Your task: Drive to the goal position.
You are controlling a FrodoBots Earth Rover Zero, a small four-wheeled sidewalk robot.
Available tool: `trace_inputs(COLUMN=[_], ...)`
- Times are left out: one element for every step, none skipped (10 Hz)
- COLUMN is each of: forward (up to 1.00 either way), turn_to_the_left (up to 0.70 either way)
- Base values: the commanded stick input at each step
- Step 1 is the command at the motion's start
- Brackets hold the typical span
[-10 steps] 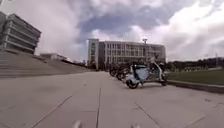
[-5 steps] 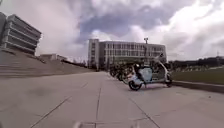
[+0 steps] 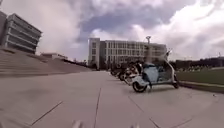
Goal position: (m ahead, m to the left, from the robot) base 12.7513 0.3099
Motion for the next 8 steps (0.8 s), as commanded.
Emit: trace_inputs(forward=[0.67,0.66,0.66,0.66,0.66,0.66,0.66,0.66], turn_to_the_left=[0.00,0.00,0.00,0.00,0.00,0.00,0.00,0.00])
